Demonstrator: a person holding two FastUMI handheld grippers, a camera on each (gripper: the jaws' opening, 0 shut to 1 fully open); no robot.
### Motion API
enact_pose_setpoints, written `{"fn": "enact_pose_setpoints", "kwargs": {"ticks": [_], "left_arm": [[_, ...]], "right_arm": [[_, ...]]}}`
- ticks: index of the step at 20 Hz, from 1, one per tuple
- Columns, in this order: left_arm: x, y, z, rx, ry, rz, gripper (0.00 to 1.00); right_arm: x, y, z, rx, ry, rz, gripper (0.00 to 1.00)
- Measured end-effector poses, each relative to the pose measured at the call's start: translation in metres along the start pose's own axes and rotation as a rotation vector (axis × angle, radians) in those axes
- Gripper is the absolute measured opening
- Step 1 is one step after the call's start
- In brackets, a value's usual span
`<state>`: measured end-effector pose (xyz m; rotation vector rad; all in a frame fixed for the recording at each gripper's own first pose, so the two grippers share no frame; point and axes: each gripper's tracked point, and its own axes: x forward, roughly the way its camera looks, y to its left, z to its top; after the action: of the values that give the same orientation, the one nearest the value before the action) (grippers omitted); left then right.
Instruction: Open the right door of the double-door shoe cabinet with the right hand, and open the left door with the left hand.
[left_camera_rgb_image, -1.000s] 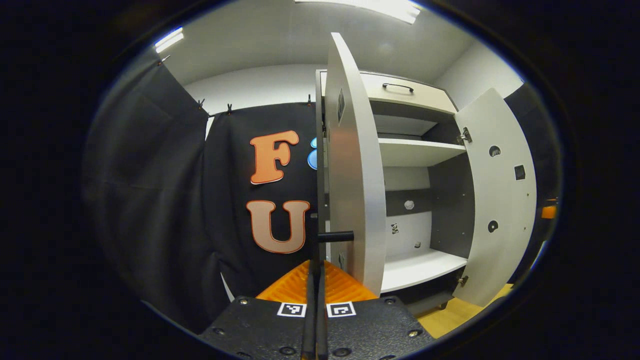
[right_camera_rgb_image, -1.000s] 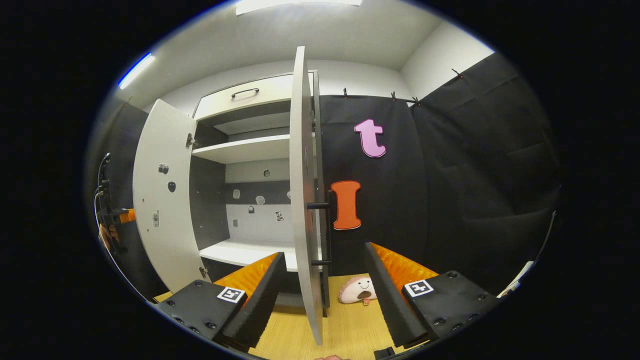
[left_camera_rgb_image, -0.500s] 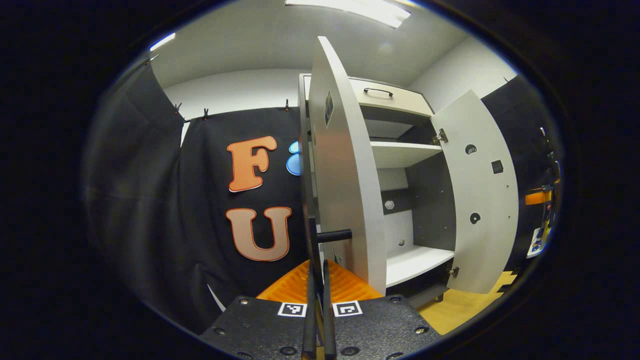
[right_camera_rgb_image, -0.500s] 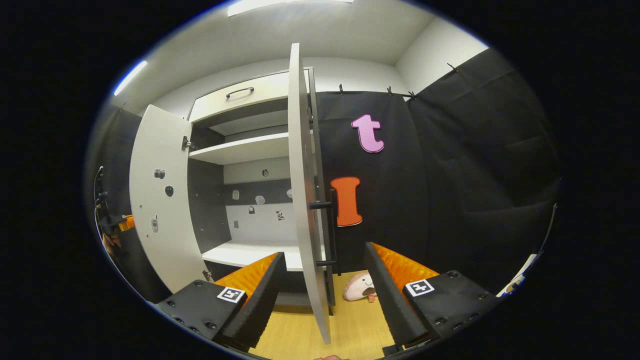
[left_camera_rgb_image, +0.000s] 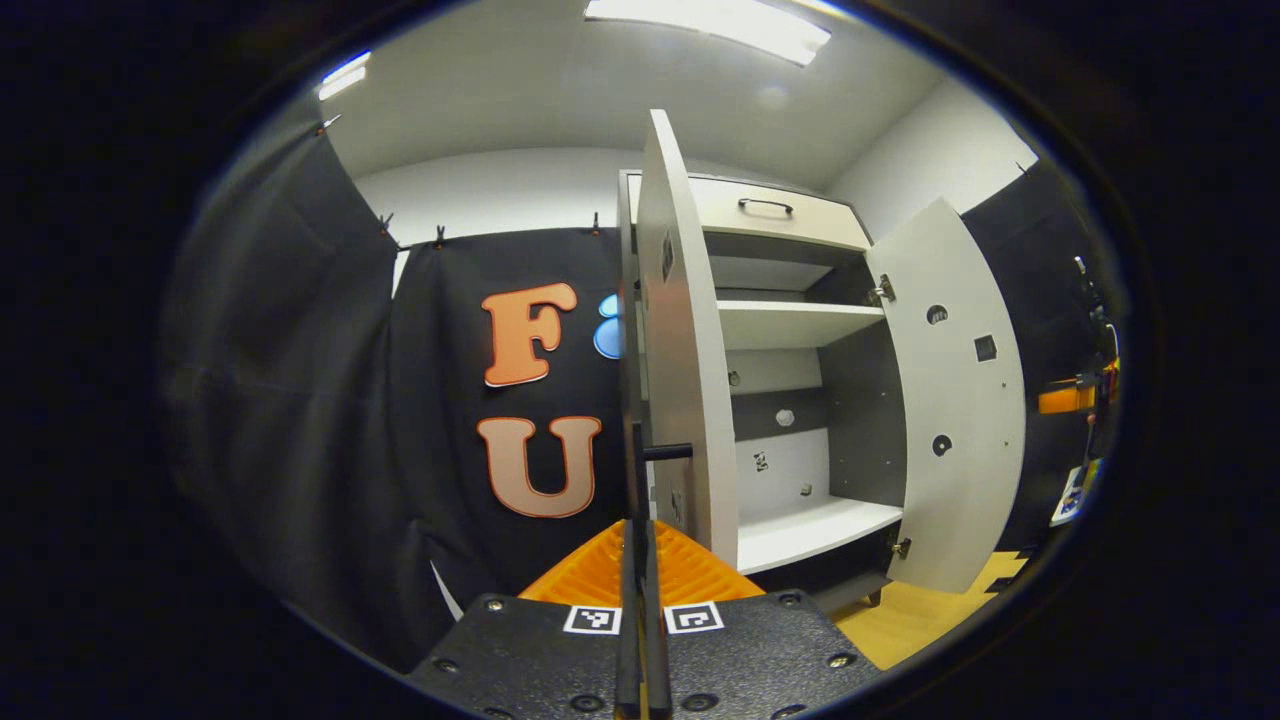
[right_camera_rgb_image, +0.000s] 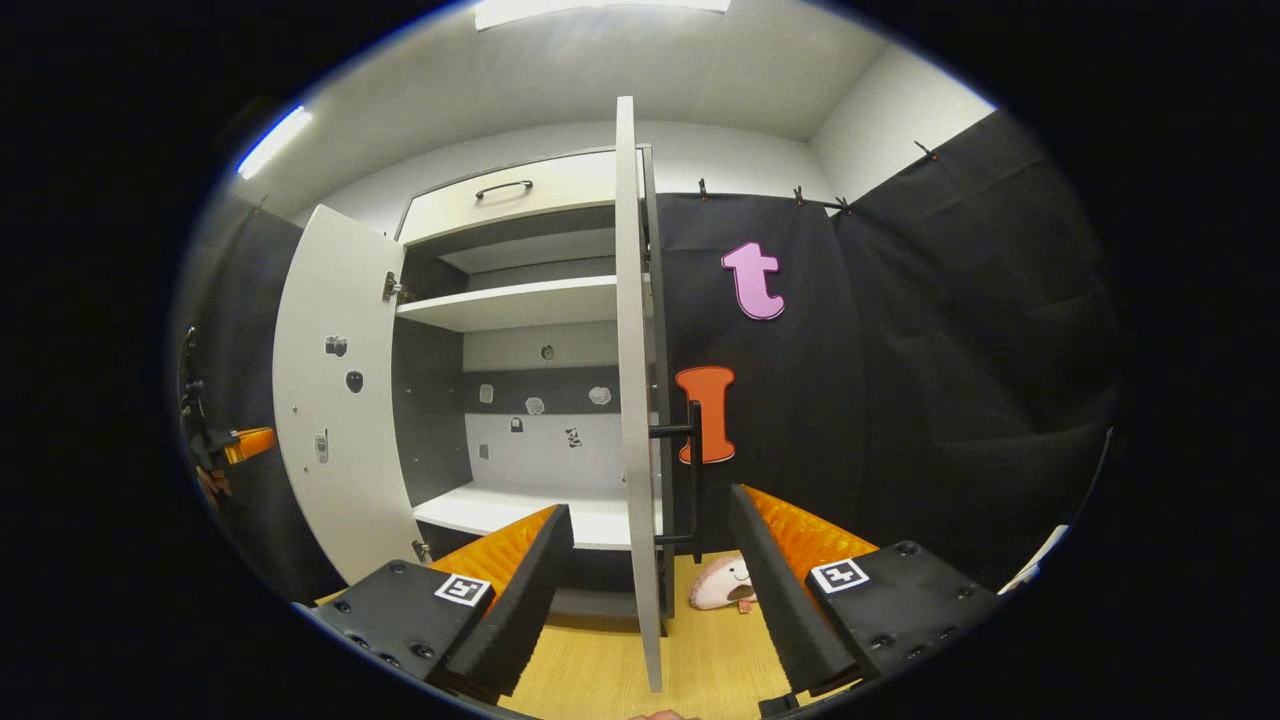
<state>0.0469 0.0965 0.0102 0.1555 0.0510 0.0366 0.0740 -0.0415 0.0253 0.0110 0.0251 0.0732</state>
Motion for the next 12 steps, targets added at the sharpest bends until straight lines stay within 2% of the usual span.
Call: {"fn": "enact_pose_setpoints", "kwargs": {"ticks": [1,2,6,9,10,12], "left_arm": [[-0.003,-0.002,0.002,-0.019,-0.003,0.022,0.01],[-0.007,-0.006,0.005,-0.038,-0.010,0.039,0.03],[-0.024,-0.030,0.018,-0.079,-0.033,0.107,0.05],[-0.027,-0.063,0.024,-0.139,-0.045,0.106,0.03],[-0.028,-0.075,0.025,-0.157,-0.041,0.101,0.05],[-0.029,-0.106,0.023,-0.193,-0.027,0.073,0.05]], "right_arm": [[-0.001,-0.005,0.003,-0.015,-0.004,-0.023,0.93],[-0.003,-0.007,0.007,-0.030,-0.007,-0.036,1.00],[-0.008,-0.005,0.011,-0.040,-0.008,-0.011,1.00],[-0.012,-0.005,0.015,-0.031,-0.025,0.023,1.00],[-0.014,-0.006,0.016,-0.030,-0.023,0.032,1.00],[-0.021,-0.006,0.015,-0.027,-0.021,0.060,1.00]]}}
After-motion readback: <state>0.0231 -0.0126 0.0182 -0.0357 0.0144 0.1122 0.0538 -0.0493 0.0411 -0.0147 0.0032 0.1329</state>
